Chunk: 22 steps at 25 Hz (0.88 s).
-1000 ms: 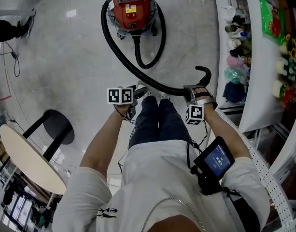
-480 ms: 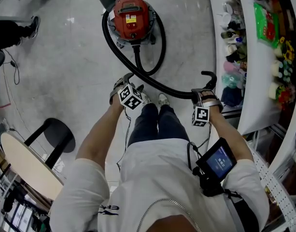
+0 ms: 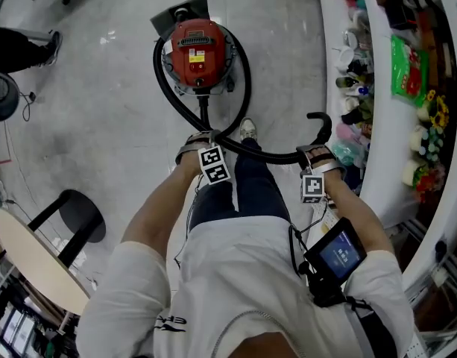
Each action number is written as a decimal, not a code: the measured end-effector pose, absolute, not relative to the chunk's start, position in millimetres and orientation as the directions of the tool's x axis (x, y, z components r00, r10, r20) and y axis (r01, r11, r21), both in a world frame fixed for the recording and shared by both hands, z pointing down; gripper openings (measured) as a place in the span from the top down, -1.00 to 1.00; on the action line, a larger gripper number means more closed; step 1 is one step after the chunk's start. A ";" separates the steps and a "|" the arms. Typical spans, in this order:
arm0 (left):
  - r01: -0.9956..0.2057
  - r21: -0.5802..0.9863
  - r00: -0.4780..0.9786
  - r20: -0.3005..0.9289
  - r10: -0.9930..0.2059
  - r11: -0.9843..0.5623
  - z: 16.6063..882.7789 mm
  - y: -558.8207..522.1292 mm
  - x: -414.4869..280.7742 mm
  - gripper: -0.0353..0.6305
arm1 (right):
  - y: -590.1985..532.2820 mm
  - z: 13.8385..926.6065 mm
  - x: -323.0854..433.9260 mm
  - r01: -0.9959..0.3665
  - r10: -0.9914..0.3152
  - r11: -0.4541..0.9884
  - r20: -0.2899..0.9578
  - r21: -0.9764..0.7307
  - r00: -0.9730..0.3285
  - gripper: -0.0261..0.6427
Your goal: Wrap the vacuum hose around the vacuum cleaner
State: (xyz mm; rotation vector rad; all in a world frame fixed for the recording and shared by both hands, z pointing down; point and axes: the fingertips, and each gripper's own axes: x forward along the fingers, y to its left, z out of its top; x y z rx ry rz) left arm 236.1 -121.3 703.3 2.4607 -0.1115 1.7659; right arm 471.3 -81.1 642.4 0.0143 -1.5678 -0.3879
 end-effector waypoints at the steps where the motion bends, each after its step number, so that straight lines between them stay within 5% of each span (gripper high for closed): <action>1: -0.134 0.060 0.317 0.948 0.014 -0.989 706.1 -124.8 242.0 0.05 | -91.6 643.8 478.2 0.256 -0.246 0.934 0.968 0.250 -0.046 0.38; 22: -0.220 0.105 0.228 0.972 0.054 -0.970 760.4 -218.9 284.1 0.05 | -288.3 665.3 538.7 0.547 -0.290 0.774 0.946 0.319 -0.142 0.38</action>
